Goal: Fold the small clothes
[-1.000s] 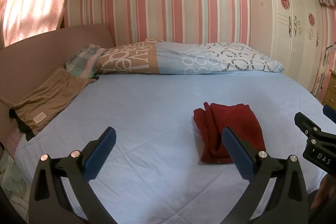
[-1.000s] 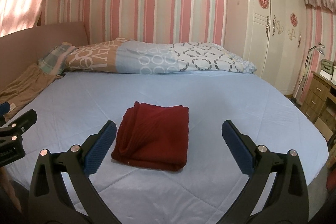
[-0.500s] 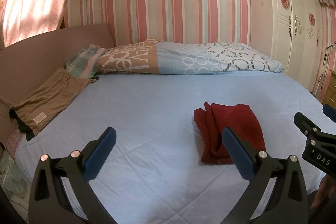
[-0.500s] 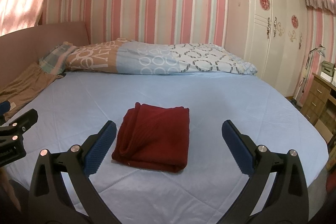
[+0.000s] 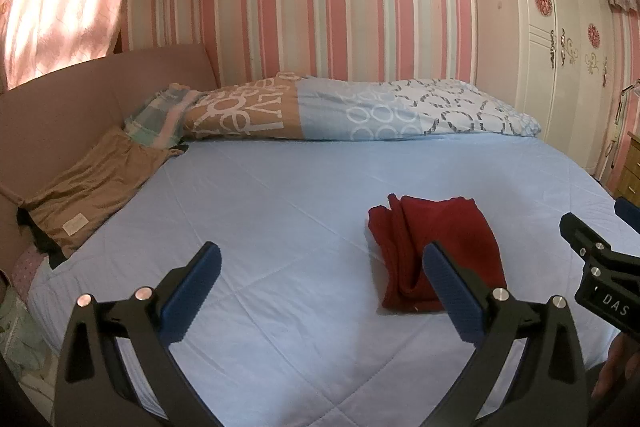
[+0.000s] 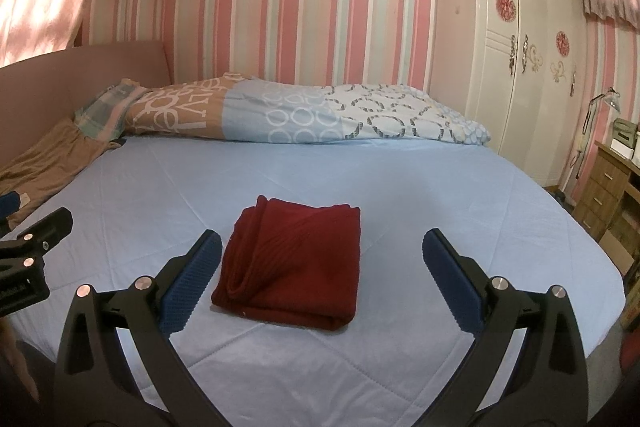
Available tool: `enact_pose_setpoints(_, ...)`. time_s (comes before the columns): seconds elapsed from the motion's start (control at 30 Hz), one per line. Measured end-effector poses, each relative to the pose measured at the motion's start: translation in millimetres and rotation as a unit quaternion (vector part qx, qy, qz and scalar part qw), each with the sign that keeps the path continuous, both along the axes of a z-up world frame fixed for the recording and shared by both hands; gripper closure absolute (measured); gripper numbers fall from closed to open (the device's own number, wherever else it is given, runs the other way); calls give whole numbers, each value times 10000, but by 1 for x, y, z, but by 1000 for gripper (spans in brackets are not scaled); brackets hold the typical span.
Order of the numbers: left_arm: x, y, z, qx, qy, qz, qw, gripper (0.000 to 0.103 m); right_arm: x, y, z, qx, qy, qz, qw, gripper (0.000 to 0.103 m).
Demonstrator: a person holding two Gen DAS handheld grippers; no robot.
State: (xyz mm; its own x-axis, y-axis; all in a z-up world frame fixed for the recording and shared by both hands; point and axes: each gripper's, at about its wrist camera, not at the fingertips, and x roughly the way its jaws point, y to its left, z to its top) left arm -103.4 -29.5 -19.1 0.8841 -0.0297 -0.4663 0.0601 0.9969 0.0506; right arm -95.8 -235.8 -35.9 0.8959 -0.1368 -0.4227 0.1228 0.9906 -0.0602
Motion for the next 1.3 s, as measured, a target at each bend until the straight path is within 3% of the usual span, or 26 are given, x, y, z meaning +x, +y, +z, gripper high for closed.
enact_pose_setpoints(0.53,-1,7,7,63,-135,102,9998,1,0,0,0,-33,-23,3,10000,3)
enact_pose_setpoints(1.13,6,10,3,-42,55,-27,10000,1,4,-6,-1,-70,-9,51,10000,3)
enact_pose_setpoints(1.3,5,8,1,81,3,2,10000,1,4,-6,-1,-76,-13,48,10000,3)
